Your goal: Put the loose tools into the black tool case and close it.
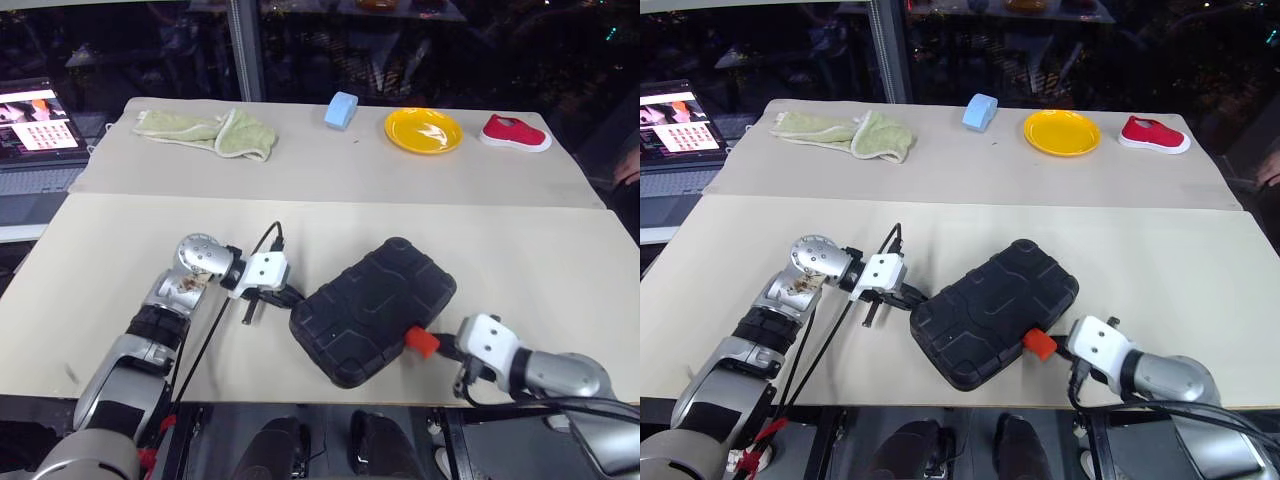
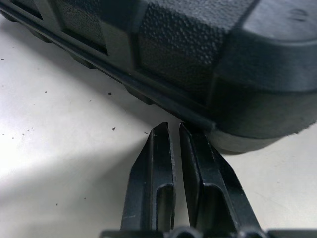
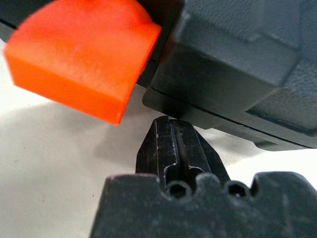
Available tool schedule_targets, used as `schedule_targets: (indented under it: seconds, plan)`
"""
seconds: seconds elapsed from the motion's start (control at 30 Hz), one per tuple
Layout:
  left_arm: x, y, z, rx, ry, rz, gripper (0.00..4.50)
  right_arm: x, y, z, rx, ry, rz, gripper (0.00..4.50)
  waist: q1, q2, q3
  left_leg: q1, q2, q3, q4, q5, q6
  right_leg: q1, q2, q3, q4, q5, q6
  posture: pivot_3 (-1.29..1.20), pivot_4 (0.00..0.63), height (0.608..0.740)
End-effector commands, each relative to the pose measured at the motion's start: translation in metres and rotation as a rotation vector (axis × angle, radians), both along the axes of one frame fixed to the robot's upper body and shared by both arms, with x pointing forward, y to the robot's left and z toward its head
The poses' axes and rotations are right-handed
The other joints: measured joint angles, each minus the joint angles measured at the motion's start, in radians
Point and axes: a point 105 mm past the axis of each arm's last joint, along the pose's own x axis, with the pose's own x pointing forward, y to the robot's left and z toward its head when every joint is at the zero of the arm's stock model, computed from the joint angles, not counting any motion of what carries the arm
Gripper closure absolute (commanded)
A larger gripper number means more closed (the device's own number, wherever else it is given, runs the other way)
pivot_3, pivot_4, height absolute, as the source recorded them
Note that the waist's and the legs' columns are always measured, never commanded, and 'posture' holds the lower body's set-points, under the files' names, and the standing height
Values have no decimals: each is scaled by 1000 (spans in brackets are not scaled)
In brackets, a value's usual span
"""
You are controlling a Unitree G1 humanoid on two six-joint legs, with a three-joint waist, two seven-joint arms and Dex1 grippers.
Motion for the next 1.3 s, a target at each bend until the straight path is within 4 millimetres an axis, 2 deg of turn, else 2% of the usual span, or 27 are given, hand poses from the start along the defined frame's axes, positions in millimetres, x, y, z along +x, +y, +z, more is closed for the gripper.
schedule_targets:
  seconds: [0.03, 0.13, 0.23, 0.33, 0.43, 0.5, 0.57, 0.7, 1.0, 1.3]
  plan:
    - [19, -9, 44, -78, -22, 39, 4089, -15, -3, 21, 35, 14, 47, 4500, 2, 0, 0, 0, 0, 0, 0, 1, 2, 0, 0, 0, 0, 0, 0, 0, 150, 732]
    - [16, -29, 77, -146, 78, -16, 4089, -34, -11, 31, 93, 108, 61, 4500, 5, 0, 0, 0, 0, 0, 2, 1, 3, 1, 0, -1, 0, 0, 1, 0, 150, 732]
    - [4, -49, 90, -143, 132, -118, 4089, -43, -16, 46, 146, 160, 55, 4500, 0, 0, 0, 0, 0, -1, 4, 0, 5, 2, 0, -2, 0, 0, 1, 0, 150, 732]
    - [-13, -66, 82, -74, 143, -228, 4089, -47, -15, 61, 192, 186, 66, 4500, -10, 0, 0, 0, 0, -1, 4, 0, 5, 2, 0, 0, 0, 0, 1, 0, 150, 732]
    - [-29, -81, 52, 53, 138, -340, 4089, -43, -7, 73, 246, 174, 61, 4500, -11, 0, 0, 0, 1, -1, 4, 0, 4, 1, 0, 1, 1, 0, 1, 0, 150, 732]
    - [-25, -83, 37, 113, 86, -363, 4089, -40, -3, 71, 238, 170, 58, 4500, -7, 1, 0, 0, 1, -1, 4, -1, 3, 2, 0, 2, 1, 0, 1, 0, 150, 732]
    - [-23, -81, 31, 152, 59, -375, 4089, -38, 1, 68, 222, 167, 62, 4500, -3, 0, 0, -1, 1, -1, 4, -1, 3, 2, -1, 2, 0, 0, 1, 0, 150, 732]
    - [-21, -84, 33, 137, 54, -376, 4089, -28, 7, 64, 236, 155, 45, 4500, -3, 1, -1, 0, 1, -1, 5, -1, 5, 2, -1, 2, 0, 0, 0, 0, 150, 732]
    - [-19, -84, 39, 105, 48, -365, 4089, -13, 16, 34, 244, 175, 33, 4500, -2, 1, -1, -1, 1, 0, 6, -1, 6, 1, 0, 1, 1, 0, 1, 0, 150, 732]
    - [-21, -84, 39, 93, 50, -364, 4089, -15, 25, 19, 221, 206, 46, 4500, -2, 1, -1, -1, 1, 0, 6, -1, 6, 1, 0, 1, 1, 0, 1, 0, 150, 732]
